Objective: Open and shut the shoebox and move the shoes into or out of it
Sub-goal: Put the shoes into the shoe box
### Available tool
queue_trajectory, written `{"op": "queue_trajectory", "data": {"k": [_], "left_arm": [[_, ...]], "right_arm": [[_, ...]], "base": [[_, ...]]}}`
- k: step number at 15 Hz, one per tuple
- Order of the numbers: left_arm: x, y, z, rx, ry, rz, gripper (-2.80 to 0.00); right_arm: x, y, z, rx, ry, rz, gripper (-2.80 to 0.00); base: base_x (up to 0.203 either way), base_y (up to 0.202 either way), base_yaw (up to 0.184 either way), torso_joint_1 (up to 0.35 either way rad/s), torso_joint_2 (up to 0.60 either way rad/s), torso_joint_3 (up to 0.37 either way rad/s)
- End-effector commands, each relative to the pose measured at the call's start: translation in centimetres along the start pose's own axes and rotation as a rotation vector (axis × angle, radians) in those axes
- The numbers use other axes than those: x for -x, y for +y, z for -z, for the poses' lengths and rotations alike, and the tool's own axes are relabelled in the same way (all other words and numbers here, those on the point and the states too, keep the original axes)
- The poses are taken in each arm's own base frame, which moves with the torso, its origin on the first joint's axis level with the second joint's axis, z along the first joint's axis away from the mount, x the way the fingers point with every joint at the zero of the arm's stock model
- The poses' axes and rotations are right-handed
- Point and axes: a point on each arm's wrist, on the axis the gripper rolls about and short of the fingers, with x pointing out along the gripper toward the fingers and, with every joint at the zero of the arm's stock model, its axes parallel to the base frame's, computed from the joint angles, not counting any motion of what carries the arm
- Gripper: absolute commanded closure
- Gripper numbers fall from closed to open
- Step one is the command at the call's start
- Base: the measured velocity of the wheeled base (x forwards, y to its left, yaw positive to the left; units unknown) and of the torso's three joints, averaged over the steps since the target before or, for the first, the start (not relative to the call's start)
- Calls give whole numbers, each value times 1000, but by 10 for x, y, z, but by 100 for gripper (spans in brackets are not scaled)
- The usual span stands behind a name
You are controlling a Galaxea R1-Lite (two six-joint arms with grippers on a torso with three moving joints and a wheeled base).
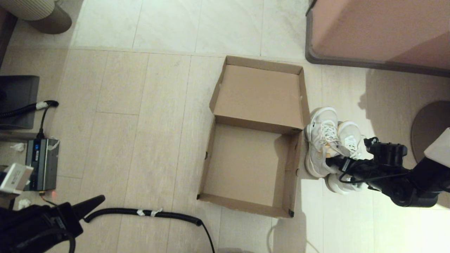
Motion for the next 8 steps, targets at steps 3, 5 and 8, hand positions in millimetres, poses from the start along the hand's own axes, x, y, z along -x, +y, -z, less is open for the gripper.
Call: {"op": "queue_trajectory", "data": {"k": [3,5,8], "left_arm": [[1,-1,-1,-1,-7,4,0],[1,0,-1,-2,-8,2,0],[2,-1,-1,-4,-11,3,0]], "right_arm": [[-8,1,-4,-1,-24,-4,0],[-11,1,-7,3,-38,-3,0],[-9,2,-10,7,-48,6,0]], "base": [[0,0,0,0,0,0],[0,0,0,0,0,0],[0,0,0,0,0,0]]}}
